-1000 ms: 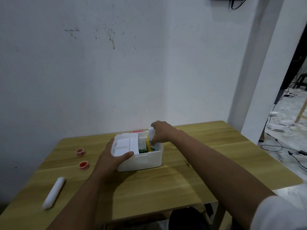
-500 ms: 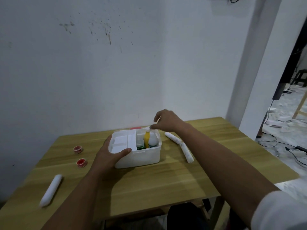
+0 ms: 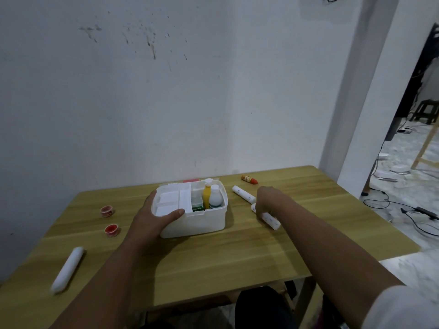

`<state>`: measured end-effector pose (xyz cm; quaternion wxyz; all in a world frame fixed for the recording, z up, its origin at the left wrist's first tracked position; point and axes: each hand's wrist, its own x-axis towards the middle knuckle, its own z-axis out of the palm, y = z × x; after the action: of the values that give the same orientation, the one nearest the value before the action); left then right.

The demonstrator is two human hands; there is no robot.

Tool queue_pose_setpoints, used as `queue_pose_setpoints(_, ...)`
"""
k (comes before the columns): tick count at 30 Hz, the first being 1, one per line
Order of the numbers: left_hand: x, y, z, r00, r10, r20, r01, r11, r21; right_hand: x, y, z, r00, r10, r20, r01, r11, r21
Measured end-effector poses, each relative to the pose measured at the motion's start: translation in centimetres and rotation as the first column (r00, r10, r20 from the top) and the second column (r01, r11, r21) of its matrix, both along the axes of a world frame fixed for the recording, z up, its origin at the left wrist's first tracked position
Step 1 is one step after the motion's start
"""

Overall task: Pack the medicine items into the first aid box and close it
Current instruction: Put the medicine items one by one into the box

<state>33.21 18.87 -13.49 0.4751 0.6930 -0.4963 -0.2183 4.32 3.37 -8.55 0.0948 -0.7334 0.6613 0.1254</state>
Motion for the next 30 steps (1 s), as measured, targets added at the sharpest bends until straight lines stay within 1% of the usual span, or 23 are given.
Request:
queue_pose_setpoints(2,0.1,-0.1,-0.1,1.000,0.002,-0.002,-0.002,1.000,-0.001,0.4,0.1,0.1,0.999,0.025,0.034,-0.027,0.999,0.036)
queue_pose_setpoints(4,0.2,-0.2,-0.1,1.000,-0.007,-0.007,0.007,1.000,-0.001,0.9,0.2,0.3,0.992,0.098,0.079,-0.101,0.994,0.038)
queue_pose_setpoints(6,0.2,-0.2,0.0,1.000,-0.009,-0.008,0.009,1.000,-0.006,1.5,-0.2,0.1,0.982,0.142,0.122,-0.134,0.988,-0.072)
queue_pose_setpoints(8,0.1,-0.1,0.1,1.000,-0.002,-0.009,0.002,1.000,-0.018,2.2,-0.9,-0.2,0.976,0.146,0.163,-0.115,0.976,-0.185)
queue_pose_setpoints(11,-0.1,0.0,0.1,1.000,-0.004,-0.023,0.004,0.999,-0.037,3.2,-1.8,-0.3,0.968,0.178,0.178,-0.139,0.968,-0.210)
queue_pose_setpoints(15,0.2,0.1,0.0,1.000,0.003,-0.029,-0.004,1.000,-0.022,4.3,-3.0,-0.5,0.965,0.172,0.199,-0.117,0.958,-0.262)
queue_pose_setpoints(20,0.2,0.2,0.0,0.999,-0.001,-0.038,0.000,1.000,-0.022,5.2,-4.4,-1.7,0.969,0.141,0.204,-0.092,0.968,-0.233)
queue_pose_setpoints(26,0.2,0.2,0.1,1.000,0.004,-0.031,-0.005,1.000,-0.017,5.4,-4.7,-2.6,0.958,0.164,0.234,-0.100,0.960,-0.263)
queue_pose_setpoints(28,0.2,0.1,0.1,0.999,0.011,-0.030,-0.011,1.000,-0.003,5.3,-4.6,-1.9,0.944,0.187,0.274,-0.113,0.958,-0.264)
queue_pose_setpoints(30,0.4,0.2,0.1,1.000,0.008,-0.025,-0.007,1.000,0.011,5.2,-4.4,-0.4,0.908,0.222,0.354,-0.116,0.948,-0.298)
